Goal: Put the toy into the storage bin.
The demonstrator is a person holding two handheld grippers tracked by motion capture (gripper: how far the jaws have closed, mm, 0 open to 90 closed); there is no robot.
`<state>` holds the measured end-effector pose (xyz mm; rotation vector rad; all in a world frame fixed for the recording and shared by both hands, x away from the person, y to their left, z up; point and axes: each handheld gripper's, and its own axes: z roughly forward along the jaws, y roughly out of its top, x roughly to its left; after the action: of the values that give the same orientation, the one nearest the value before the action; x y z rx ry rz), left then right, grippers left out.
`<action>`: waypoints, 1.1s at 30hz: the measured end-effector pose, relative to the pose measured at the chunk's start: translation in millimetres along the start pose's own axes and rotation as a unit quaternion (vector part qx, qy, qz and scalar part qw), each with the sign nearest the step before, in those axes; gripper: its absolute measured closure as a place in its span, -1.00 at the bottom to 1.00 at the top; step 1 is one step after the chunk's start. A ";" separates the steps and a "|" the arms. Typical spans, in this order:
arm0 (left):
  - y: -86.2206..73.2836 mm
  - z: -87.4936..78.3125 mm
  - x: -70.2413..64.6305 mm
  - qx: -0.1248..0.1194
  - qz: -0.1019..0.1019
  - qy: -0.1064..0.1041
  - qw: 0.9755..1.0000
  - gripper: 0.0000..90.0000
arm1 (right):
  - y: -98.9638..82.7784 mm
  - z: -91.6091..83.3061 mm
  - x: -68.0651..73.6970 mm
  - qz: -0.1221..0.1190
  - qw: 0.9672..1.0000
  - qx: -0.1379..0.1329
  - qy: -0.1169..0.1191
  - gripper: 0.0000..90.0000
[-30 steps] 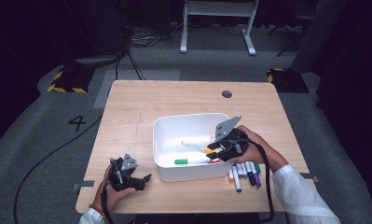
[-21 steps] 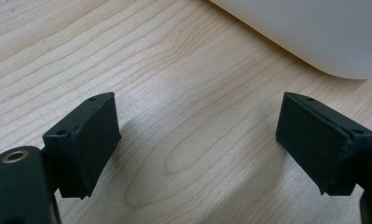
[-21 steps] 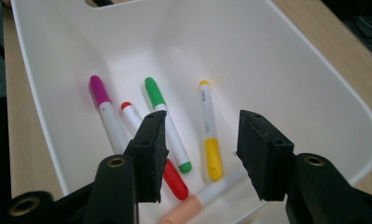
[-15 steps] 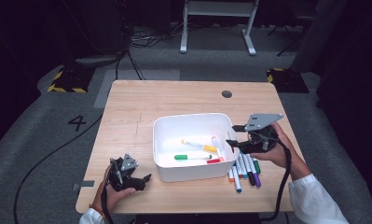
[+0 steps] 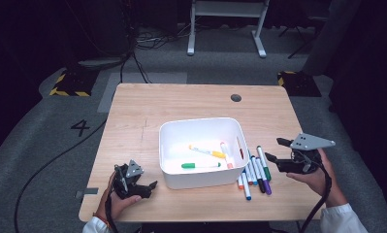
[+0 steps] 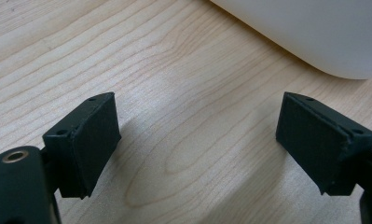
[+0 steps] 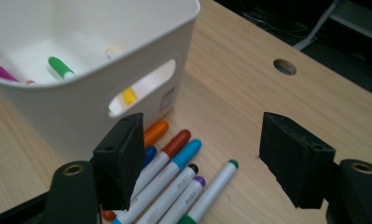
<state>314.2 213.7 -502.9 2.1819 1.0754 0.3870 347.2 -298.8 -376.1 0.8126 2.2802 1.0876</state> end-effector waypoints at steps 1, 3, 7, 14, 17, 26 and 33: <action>0.0 0.0 0.0 0.000 0.000 0.000 1.000 -0.70 | -8.5 1.7 -0.6 0.007 1.000 0.006 -0.001 -0.30; 0.0 0.2 0.2 0.000 0.000 -0.002 1.000 -0.70 | -21.7 6.1 -0.9 0.020 1.000 0.015 -0.003 -0.30; 0.0 0.0 0.0 0.000 0.000 0.000 1.000 -0.70 | -43.5 15.2 -2.1 0.040 0.999 0.034 0.002 -0.30; 0.0 0.0 0.0 0.000 0.000 0.001 1.000 -0.70 | -71.4 32.5 0.4 0.056 0.996 0.068 -0.008 -0.30; 0.0 0.0 0.0 0.000 0.000 0.001 1.000 -0.70 | -78.9 38.8 0.0 0.057 0.995 0.081 -0.005 -0.30; 0.0 0.0 0.1 0.000 0.000 0.001 1.000 -0.70 | -88.4 48.2 -4.0 0.073 0.993 0.095 -0.007 -0.30; 0.0 0.0 0.0 0.000 0.000 0.000 1.000 -0.70 | -95.3 53.3 -11.4 0.083 0.991 0.107 -0.018 -0.30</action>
<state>314.2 213.7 -502.9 2.1818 1.0757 0.3883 360.4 -327.3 -481.2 1.1152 2.3602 0.8988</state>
